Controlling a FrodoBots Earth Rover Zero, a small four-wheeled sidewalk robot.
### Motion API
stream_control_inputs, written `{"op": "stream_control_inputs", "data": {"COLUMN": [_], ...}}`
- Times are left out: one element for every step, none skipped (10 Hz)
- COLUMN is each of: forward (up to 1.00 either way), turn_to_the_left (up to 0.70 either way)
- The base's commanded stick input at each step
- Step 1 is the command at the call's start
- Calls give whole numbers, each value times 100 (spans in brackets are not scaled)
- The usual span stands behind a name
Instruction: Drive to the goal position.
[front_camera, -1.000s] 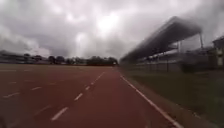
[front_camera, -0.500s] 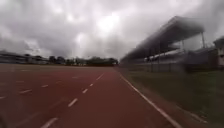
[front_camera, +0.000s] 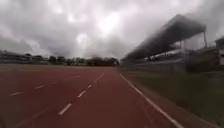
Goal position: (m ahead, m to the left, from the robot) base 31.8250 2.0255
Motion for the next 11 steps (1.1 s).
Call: {"op": "stream_control_inputs", "data": {"forward": [70,70,70,70,70,70,70,70,70,70,70], "turn_to_the_left": [0,0,0,0,0,0,0,0,0,0,0]}}
